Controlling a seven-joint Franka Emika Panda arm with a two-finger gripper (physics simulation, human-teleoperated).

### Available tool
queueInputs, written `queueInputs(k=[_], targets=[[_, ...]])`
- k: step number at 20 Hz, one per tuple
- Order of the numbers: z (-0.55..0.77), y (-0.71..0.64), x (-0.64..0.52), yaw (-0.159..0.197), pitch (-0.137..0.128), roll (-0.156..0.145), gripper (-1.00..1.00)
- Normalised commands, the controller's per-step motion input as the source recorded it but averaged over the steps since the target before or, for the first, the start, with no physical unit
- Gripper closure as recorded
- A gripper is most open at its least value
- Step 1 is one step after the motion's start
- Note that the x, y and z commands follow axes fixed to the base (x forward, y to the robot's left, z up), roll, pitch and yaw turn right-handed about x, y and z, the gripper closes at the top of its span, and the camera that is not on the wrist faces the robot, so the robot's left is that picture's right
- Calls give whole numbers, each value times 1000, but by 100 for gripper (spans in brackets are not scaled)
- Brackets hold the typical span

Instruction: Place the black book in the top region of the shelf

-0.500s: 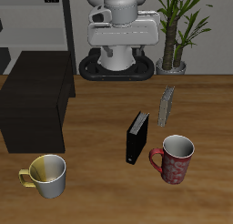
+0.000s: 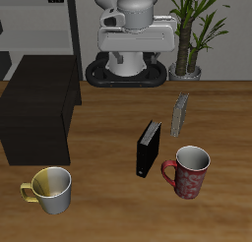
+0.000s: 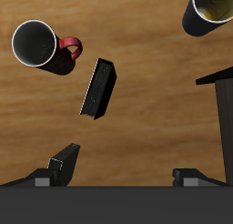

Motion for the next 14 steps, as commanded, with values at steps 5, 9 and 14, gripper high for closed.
queueInputs(k=[5,9,14], targets=[[-22,143,99,9,-23,-25,-100],[-35,151,177,0,-6,-24,-100],[-102,266,339,19,-8,-18,-100]])
